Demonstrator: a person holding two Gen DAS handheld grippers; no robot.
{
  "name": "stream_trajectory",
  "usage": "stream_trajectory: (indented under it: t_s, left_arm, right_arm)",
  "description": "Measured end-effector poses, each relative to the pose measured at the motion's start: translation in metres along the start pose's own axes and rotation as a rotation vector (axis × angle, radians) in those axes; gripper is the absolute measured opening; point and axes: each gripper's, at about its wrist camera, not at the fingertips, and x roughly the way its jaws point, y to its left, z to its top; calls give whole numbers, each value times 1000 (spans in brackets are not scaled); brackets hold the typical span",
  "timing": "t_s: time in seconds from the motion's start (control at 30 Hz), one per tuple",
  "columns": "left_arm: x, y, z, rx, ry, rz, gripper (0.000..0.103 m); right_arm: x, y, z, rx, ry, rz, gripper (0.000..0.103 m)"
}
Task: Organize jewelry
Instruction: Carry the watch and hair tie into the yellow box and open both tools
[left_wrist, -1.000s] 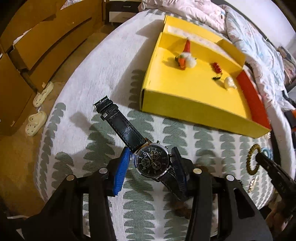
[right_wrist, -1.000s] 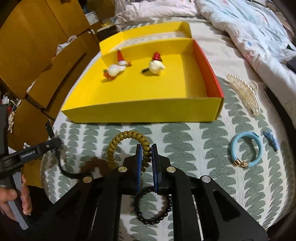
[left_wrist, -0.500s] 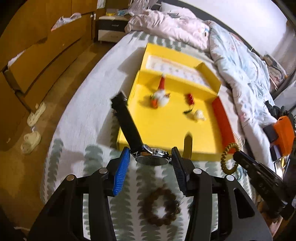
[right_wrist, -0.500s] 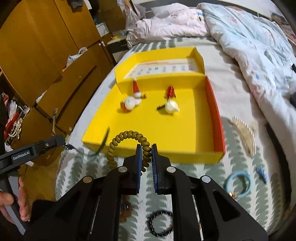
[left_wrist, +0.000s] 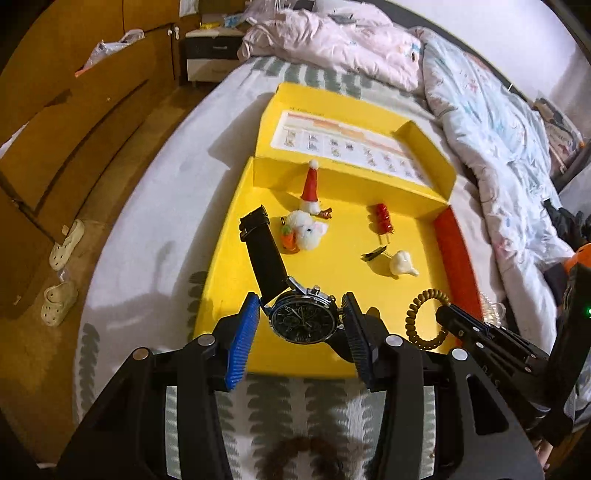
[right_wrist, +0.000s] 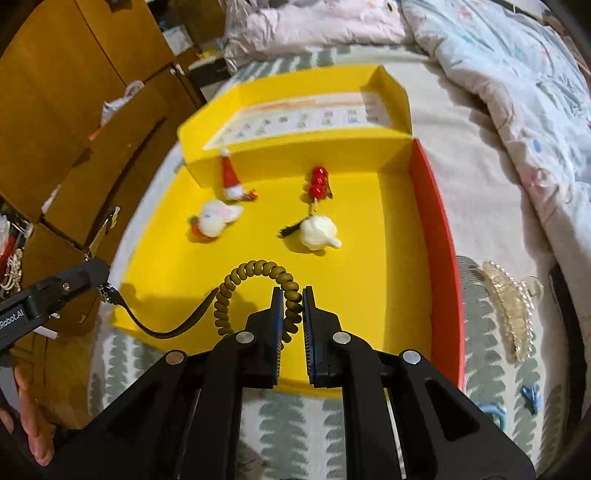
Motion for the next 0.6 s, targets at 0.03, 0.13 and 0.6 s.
stream_trajectory:
  t_s: [0.03,0.13,0.6]
  left_arm:
    - [10,-2,2,2,17,8,47]
    - [32,-2,4,6,51,21,47]
    - [93,1,16,8,132,104,32]
  right_arm:
    - [10,-3,2,0,17,-6,11]
    - [31,-9,7,-4,50,-23,11]
    - [73,-12,23,-36,122,-85,11]
